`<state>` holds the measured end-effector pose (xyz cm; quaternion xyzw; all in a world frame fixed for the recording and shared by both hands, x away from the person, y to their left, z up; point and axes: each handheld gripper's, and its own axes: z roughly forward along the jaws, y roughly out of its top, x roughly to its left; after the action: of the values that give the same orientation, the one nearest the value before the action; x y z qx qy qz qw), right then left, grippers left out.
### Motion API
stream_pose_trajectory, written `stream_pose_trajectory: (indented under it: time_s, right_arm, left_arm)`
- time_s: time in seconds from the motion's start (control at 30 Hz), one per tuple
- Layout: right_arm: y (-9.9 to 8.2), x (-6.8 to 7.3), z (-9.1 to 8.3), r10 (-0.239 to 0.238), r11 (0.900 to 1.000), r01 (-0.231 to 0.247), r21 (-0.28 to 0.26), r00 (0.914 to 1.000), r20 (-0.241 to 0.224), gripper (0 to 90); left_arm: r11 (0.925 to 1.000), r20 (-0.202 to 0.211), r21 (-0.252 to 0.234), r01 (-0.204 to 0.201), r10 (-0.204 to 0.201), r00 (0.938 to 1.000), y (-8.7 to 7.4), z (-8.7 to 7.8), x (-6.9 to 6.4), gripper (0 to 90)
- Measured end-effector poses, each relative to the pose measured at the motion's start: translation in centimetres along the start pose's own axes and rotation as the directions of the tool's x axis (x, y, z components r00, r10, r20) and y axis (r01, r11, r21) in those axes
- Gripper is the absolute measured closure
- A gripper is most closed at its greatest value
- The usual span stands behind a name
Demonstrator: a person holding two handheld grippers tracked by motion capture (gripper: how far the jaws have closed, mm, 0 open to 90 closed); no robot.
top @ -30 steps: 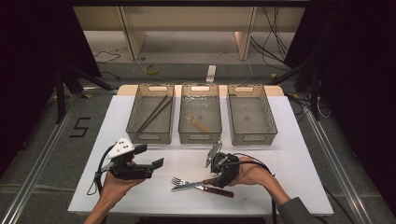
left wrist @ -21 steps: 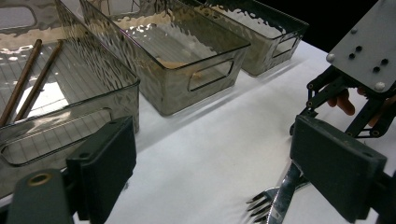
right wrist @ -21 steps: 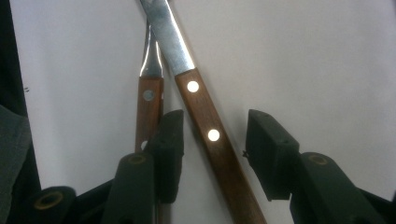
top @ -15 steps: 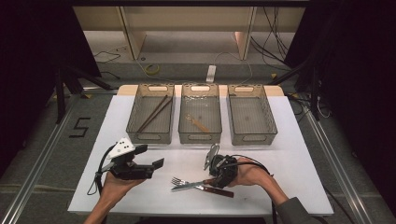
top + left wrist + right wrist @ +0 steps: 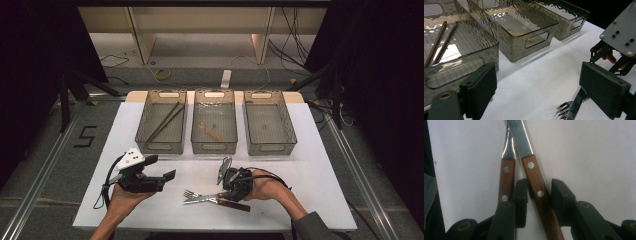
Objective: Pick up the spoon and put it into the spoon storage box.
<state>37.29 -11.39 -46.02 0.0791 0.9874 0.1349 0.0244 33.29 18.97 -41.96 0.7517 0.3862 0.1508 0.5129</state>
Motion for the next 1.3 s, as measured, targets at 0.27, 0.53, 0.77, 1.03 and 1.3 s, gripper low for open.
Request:
stream_pose_trajectory:
  time_s: [0.27, 0.53, 0.77, 1.03, 1.3]
  right_arm:
    - [0.11, 0.35, -0.03, -0.061, 0.9981, 0.061, 0.003, 0.9981, 0.011, 71.3]
    - [0.12, 0.66, -0.1, -0.098, 0.9951, 0.098, 0.011, 0.9952, 0.006, 75.2]
    - [0.07, 0.54, -0.06, -0.116, 0.9932, 0.116, -0.002, 0.9932, 0.005, 76.5]
    - [-0.13, 0.42, -0.16, -0.091, 0.9957, 0.091, -0.016, 0.9958, -0.006, 76.9]
    - [-0.42, -0.01, -0.84, -0.03, 0.9975, 0.029, -0.065, 0.9993, -0.021, 77.0]
  left_arm:
    - [1.0, 0.0, 0.002, -0.001, 0.001, 1.0, 0.0, 0.01, -0.02, 13.9]
    - [1.0, 0.001, 0.003, -0.002, 0.002, 1.0, 0.0, 0.0, 0.0, 13.9]
    - [1.0, 0.0, 0.004, -0.003, 0.003, 1.0, 0.01, -0.01, -0.02, 13.9]
    - [1.0, 0.0, 0.003, -0.004, 0.004, 1.0, 0.02, -0.02, -0.02, 14.0]
    - [0.9999, -0.004, -0.01, -0.002, 0.002, 1.0, 0.05, -0.15, 0.02, 14.0]
